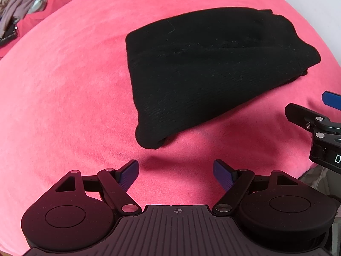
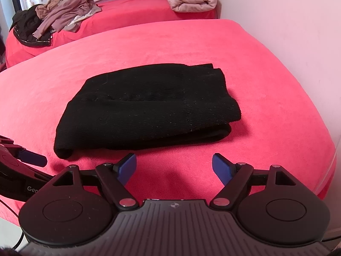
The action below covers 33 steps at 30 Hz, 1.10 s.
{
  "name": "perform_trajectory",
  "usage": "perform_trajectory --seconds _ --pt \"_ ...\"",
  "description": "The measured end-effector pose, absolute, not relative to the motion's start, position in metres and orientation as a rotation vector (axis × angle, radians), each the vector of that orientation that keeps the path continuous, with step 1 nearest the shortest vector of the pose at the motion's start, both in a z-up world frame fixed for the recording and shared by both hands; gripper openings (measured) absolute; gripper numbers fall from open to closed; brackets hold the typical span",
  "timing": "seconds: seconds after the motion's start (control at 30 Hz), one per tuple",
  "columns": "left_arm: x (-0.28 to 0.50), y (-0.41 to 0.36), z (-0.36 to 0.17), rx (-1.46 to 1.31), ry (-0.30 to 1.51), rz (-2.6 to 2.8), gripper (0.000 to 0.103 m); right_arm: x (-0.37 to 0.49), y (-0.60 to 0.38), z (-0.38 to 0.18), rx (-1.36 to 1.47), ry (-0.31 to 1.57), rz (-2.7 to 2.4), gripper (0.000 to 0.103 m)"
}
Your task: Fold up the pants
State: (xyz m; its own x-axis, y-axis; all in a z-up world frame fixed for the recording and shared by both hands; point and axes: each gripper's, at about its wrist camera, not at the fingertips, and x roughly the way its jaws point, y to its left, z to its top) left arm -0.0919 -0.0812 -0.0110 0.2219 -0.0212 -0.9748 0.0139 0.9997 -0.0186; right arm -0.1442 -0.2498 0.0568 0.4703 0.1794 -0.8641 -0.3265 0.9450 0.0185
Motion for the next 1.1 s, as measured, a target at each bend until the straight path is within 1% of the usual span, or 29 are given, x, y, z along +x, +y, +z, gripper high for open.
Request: perform_trajectory --seconds 1.1 --pt "-0.0903 -0.0831 -0.0124 -0.025 1.363 -0.006 0.103 -0.1445 -0.2483 0.0531 -0.151 1.039 0.313 0.082"
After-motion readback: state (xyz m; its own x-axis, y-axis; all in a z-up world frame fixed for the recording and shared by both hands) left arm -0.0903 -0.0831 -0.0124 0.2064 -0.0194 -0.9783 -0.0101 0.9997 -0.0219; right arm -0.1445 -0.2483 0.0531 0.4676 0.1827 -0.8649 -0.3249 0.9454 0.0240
